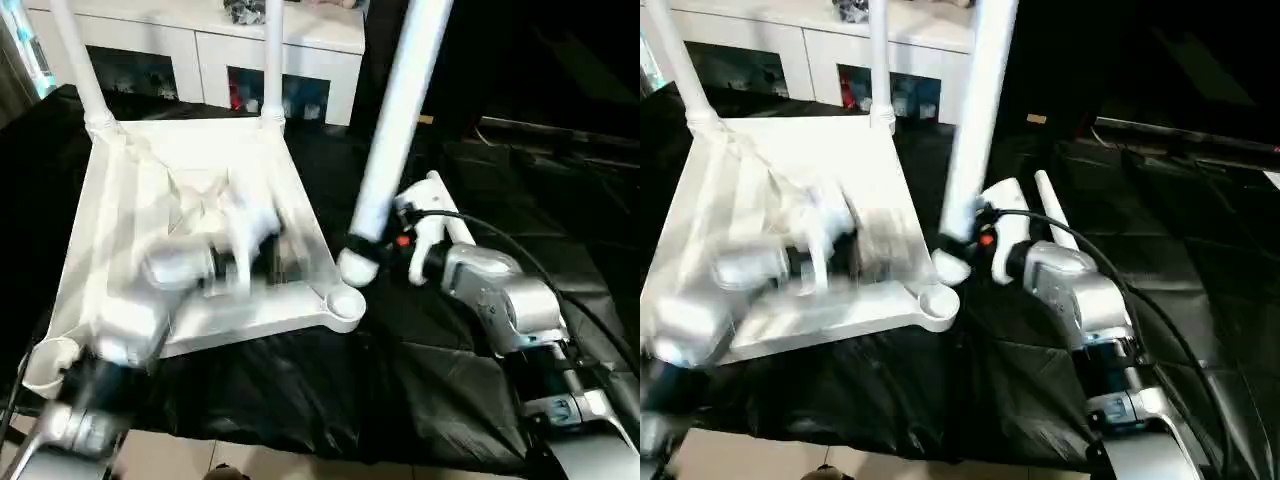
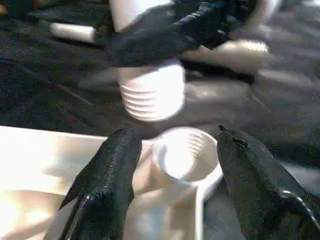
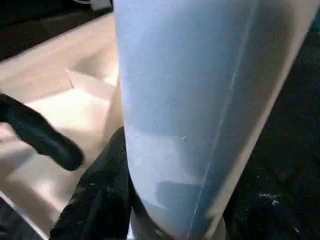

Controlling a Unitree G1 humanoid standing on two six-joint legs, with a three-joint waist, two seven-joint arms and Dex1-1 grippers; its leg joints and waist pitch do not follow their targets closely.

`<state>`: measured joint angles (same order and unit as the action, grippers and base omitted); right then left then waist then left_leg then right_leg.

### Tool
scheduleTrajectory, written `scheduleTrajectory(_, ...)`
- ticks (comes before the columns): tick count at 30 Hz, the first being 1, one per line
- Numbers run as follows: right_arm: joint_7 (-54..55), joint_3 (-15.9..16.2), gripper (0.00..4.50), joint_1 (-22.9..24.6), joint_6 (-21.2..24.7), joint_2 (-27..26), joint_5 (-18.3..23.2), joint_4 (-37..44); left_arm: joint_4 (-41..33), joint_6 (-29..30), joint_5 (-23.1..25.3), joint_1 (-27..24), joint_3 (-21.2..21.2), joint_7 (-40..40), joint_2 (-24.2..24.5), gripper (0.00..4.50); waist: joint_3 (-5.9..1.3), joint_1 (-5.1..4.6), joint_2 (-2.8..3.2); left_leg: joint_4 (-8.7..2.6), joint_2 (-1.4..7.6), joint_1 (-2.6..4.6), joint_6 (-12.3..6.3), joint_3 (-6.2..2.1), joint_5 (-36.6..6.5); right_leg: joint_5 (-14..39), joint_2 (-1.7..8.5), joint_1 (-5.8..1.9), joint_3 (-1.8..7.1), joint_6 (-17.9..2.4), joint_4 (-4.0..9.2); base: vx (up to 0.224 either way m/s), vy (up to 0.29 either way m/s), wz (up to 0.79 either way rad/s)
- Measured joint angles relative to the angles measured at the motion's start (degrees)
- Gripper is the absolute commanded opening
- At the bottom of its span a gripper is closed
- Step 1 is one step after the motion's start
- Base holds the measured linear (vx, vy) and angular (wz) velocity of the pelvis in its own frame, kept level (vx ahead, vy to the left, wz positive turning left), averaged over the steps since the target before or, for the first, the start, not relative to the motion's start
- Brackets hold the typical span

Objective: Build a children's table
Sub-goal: Pick table leg

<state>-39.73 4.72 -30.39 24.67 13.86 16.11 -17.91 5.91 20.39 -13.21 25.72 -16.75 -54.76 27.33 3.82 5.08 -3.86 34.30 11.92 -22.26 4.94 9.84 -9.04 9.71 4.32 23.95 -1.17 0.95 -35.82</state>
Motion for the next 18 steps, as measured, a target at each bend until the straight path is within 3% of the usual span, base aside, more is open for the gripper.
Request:
scheduleTrajectory(2,0.13,-0.01,1.89,0.65,0.05,0.27,-0.19,0.09,0.23,-1.03,0.97,-0.4,-0.69,-0.84,0.63,2.89,0.08,-0.12,0.21,-0.01,0.0,0.05,0.0,0.0,0.0,-0.01,-0.01,0.0,0.01,-0.02,-0.07,0.0,0.0,0.0)
scheduleTrajectory(4,0.42,-0.01,1.89,1.9,0.85,0.57,-0.07,2.42,1.67,-2.24,2.07,-0.52,-2.23,-2.4,1.62,2.52,0.02,-0.29,0.63,-0.03,0.0,0.18,0.01,0.0,0.0,-0.01,-0.02,-0.03,0.07,-0.02,-0.09,0.0,0.0,0.0)
scheduleTrajectory(13,0.51,-0.01,1.89,4.06,1.25,0.73,0.02,5.66,6.7,-4.5,5.76,-1.2,-3.42,-4.16,5.18,1.9,-0.03,-0.39,2.05,-0.06,-0.02,0.25,0.01,-0.02,0.0,0.1,-0.04,0.0,0.14,0.18,-0.15,0.0,0.0,0.0)
scheduleTrajectory(18,0.36,0.02,1.89,4.23,1.51,0.78,0.23,6.67,7.12,-3.94,5.59,-1.53,-3.12,-5.27,5.85,1.65,-0.03,-0.25,2.07,-0.06,-0.02,0.25,0.01,-0.01,0.0,0.1,-0.04,-0.01,0.15,0.17,-0.16,0.0,0.0,0.0)
